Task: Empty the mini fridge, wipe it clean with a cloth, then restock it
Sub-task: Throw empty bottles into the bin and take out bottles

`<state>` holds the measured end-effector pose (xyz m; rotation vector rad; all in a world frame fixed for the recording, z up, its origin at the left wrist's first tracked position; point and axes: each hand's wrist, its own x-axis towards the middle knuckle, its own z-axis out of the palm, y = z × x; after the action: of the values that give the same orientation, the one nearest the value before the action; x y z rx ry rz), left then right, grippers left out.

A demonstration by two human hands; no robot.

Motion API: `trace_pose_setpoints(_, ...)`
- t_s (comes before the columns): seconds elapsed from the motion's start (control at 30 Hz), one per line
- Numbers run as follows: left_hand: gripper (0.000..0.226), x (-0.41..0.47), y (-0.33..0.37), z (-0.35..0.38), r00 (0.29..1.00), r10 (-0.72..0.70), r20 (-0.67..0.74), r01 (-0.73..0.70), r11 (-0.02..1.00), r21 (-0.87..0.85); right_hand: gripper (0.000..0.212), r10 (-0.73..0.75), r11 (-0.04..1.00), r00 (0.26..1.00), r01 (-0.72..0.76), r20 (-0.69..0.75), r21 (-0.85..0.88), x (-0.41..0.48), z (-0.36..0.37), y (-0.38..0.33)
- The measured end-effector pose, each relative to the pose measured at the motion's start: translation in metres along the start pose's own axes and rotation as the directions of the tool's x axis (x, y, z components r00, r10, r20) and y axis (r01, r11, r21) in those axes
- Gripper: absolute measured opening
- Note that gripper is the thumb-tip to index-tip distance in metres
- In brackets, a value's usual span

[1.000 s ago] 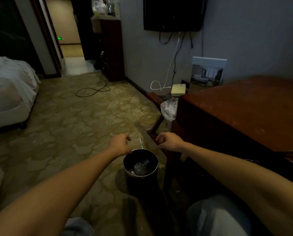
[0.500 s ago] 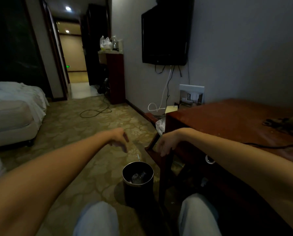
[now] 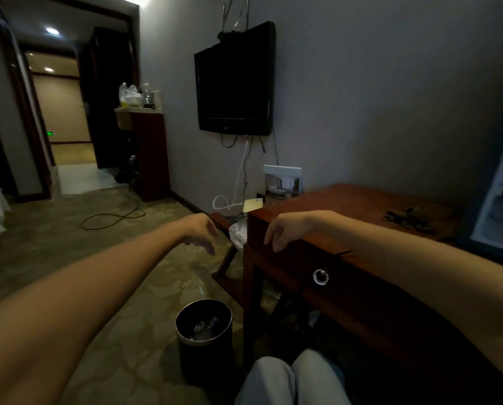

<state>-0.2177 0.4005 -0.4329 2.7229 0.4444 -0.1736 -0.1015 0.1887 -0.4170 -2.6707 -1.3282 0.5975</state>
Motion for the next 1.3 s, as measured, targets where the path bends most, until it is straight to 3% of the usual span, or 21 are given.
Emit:
trace_pose_setpoints(0.17, 0.052, 0.019, 0.033, 0.006, 0.985, 0.173, -0.020, -0.173, 0.985, -0.006, 0.027, 0.081, 0.997, 0.995, -0.080, -0.055, 0.020, -0.024, -0.010, 0.028)
trace_pose_setpoints(0.37, 0.058, 0.046, 0.104, 0.013, 0.929, 0.370, -0.013, -0.370, 0.929, 0.002, 0.028, 0.245, 0.969, 0.935, -0.229, -0.255, 0.090, -0.076, -0.017, 0.074)
trace_pose_setpoints(0.67, 0.054, 0.054, 0.213, 0.057, 0.793, 0.609, -0.017, -0.609, 0.793, 0.018, 0.025, 0.544, 0.835, 0.758, -0.445, -0.360, 0.325, -0.196, -0.003, 0.138)
trace_pose_setpoints(0.87, 0.059, 0.045, 0.291, 0.076, 0.664, 0.748, 0.008, -0.747, 0.664, -0.006, 0.025, 0.712, 0.683, 0.621, -0.506, -0.328, 0.526, -0.277, 0.008, 0.160)
trace_pose_setpoints(1.03, 0.062, 0.024, 0.346, 0.092, 0.581, 0.811, 0.075, -0.809, 0.585, -0.060, 0.025, 0.793, 0.601, 0.510, -0.568, -0.333, 0.562, -0.337, 0.015, 0.168)
trace_pose_setpoints(1.3, 0.069, 0.013, 0.412, 0.108, 0.556, 0.814, 0.170, -0.809, 0.576, -0.113, 0.024, 0.847, 0.530, 0.352, -0.622, -0.399, 0.577, -0.395, 0.012, 0.191)
